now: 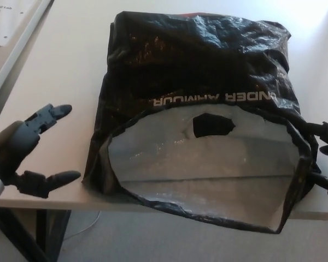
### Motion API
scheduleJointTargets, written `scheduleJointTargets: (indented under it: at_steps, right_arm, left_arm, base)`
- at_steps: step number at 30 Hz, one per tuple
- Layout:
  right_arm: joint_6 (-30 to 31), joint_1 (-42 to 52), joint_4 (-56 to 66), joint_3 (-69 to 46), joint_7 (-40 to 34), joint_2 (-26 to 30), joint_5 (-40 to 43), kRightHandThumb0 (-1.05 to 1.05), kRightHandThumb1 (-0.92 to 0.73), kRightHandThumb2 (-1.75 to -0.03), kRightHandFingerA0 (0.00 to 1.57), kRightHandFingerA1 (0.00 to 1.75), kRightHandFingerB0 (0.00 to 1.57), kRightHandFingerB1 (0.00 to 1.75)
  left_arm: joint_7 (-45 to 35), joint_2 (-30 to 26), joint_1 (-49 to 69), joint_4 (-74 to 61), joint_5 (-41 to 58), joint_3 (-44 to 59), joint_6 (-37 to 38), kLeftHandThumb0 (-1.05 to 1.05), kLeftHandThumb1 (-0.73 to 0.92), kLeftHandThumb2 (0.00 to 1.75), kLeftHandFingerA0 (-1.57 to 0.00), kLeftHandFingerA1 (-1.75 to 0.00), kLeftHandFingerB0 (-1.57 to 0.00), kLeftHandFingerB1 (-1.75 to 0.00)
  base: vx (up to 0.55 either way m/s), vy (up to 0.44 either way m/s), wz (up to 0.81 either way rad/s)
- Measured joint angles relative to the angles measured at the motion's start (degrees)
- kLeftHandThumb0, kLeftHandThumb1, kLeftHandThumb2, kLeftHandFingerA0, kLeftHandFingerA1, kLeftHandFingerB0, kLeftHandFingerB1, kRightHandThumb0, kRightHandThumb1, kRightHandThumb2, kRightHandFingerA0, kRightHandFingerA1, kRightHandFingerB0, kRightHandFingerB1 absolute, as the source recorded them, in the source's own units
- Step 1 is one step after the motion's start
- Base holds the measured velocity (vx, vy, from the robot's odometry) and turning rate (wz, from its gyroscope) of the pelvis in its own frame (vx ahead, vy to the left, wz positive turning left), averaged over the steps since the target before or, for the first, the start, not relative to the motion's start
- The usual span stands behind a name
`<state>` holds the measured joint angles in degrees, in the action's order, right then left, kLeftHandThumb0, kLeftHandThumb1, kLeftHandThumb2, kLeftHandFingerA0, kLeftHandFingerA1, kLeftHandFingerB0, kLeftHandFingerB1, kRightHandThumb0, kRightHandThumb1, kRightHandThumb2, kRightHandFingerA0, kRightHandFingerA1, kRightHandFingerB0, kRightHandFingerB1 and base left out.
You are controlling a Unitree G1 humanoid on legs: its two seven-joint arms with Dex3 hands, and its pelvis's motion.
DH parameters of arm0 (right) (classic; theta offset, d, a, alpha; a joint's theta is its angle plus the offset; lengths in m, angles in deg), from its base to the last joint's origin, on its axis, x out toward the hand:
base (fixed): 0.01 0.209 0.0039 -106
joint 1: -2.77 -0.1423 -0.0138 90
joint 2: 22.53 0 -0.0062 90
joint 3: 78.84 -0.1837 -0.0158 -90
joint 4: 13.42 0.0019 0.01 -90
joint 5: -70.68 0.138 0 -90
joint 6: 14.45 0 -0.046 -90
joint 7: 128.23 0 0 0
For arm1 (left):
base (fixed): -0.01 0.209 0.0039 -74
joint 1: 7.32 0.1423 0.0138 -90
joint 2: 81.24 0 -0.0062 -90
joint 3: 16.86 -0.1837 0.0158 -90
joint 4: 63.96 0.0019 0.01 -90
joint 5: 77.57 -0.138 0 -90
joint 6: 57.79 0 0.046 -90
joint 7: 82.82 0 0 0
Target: A plastic bag is kept infront of the robot in the middle of the desk and the robot uses both its hands to grab it from the top and lifts it up and then releases it.
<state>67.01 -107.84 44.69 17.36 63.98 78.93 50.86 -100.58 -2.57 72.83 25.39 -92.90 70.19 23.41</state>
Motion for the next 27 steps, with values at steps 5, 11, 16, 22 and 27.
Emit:
scheduleJointTargets:
  at_steps: [5,11,16,22,27]
  right_arm:
    - [-0.9,-0.6,-3.8,0.0,-0.5,0.0,0.0,-0.6,-0.69,-0.63,0.24,0.39,0.09,0.22]
    - [-2.4,-1.9,-6.4,0.1,-1.3,0.0,0.0,-0.59,-0.7,-0.64,0.25,0.38,0.08,0.21]
    - [-3.2,-2.5,-7.8,0.2,-1.8,0.1,0.0,-0.59,-0.7,-0.63,0.24,0.39,0.08,0.21]
    - [-3.9,-2.6,-8.3,0.2,-2.1,0.1,0.0,-0.58,-0.7,-0.6,0.24,0.37,0.06,0.27]
    - [-3.9,-2.6,-8.3,0.2,-2.2,0.1,0.0,-0.57,-0.7,-0.6,0.25,0.37,0.07,0.27]
  left_arm:
    - [-0.1,0.6,0.3,1.0,0.0,-1.7,0.0,-0.83,0.49,0.87,-0.07,-0.38,-0.11,-0.34]
    - [-0.2,1.3,0.7,2.2,0.0,-3.6,0.5,-0.86,0.6,0.59,-0.07,-0.32,-0.17,-0.26]
    - [-0.2,2.2,1.1,2.7,0.0,-4.2,0.8,-0.9,0.52,0.9,-0.05,-0.29,-0.14,-0.3]
    - [-0.2,2.9,1.2,3.3,0.0,-5.0,0.8,-0.83,0.47,0.88,-0.06,-0.37,-0.1,-0.32]
    - [-0.4,3.8,1.2,3.8,0.4,-5.6,1.1,-0.89,0.48,0.74,-0.08,-0.34,-0.13,-0.27]
  base:
    - [0.0,0.0,0.0]
    - [0.0,0.0,0.0]
    - [0.0,0.0,0.0]
    - [0.0,0.0,0.0]
    - [0.0,0.0,0.0]
